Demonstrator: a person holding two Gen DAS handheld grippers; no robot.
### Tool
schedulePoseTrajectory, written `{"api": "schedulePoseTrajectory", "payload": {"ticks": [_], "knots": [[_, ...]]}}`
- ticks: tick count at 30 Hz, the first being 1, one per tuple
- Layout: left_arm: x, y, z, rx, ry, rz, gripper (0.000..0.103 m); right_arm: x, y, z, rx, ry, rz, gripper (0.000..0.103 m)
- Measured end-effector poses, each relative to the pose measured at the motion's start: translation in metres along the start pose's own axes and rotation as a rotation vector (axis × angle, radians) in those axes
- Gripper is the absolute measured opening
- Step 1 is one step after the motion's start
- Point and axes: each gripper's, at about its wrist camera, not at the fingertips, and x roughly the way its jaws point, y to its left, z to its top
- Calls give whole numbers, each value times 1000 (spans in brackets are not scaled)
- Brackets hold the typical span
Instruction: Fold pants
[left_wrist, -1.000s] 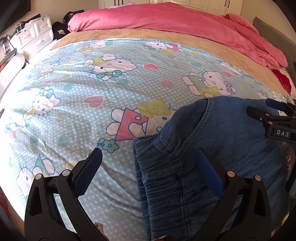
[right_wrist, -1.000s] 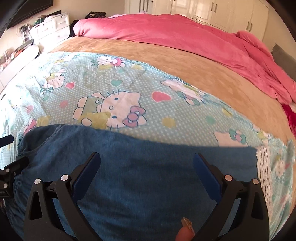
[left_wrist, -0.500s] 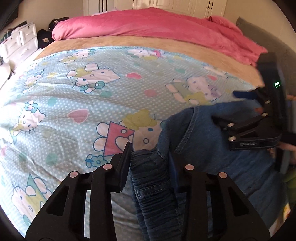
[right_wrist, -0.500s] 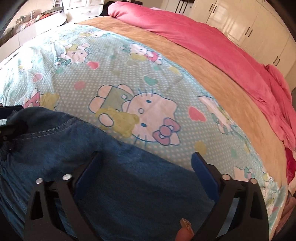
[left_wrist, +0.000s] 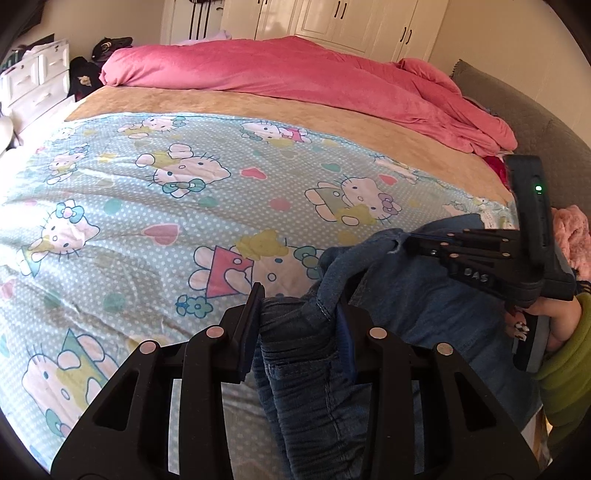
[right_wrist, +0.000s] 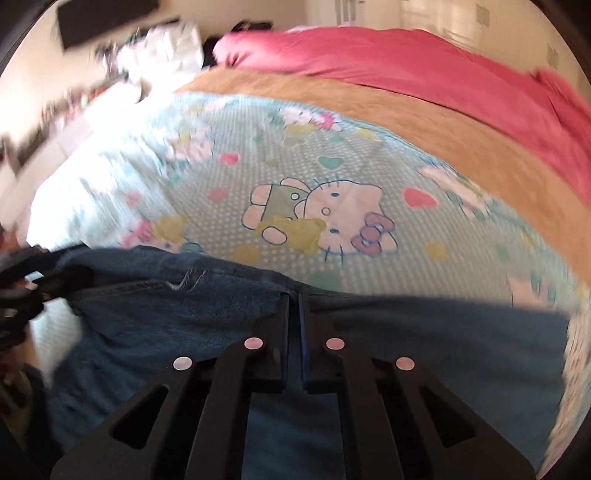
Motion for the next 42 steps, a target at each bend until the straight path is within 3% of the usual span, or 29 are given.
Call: {"api": "schedulePoseTrajectory", "payload": {"ticks": [4, 11, 16, 19, 20, 22, 23, 24, 26, 32, 33, 34, 35, 36, 42], "knots": [[-17, -5, -14, 2, 0, -41, 28, -38, -2, -27, 111, -49, 48, 4], [-43, -27, -42, 66, -3, -62, 28, -104, 15, -80, 137, -119, 2, 0], [-63, -35, -66, 86, -8, -81, 28, -141, 24, -119, 95, -137, -25, 0], [-70, -41, -78, 95, -8, -84, 28, -148, 24, -123, 38, -153, -73, 1], [-72, -44, -82, 100, -8, -84, 28, -149, 24, -122, 22, -159, -90, 8], [-76, -48, -88, 109, -7, -83, 28, -147, 20, -118, 17, -150, -92, 40], [-78, -50, -92, 112, -8, -83, 28, -145, 13, -116, 69, -135, -95, 63], [-79, -51, -95, 115, -7, -84, 28, -144, 7, -114, 124, -130, -69, 67], [-81, -55, -102, 119, -1, -91, 28, -141, -9, -109, 254, -132, 0, 67], [-79, -62, -117, 139, 21, -90, 28, -117, -18, -94, 381, -82, -27, 67], [-80, -62, -119, 141, 21, -90, 28, -110, -18, -93, 389, -63, -53, 62], [-80, -61, -119, 142, 20, -90, 28, -106, -18, -94, 396, -54, -58, 51], [-80, -61, -119, 140, 19, -90, 28, -100, -18, -95, 402, -40, -48, 10], [-81, -60, -120, 138, 19, -92, 28, -98, -18, -96, 402, -35, -55, 2], [-85, -57, -121, 134, 15, -98, 30, -130, -12, -125, 398, -114, -81, 2]]}}
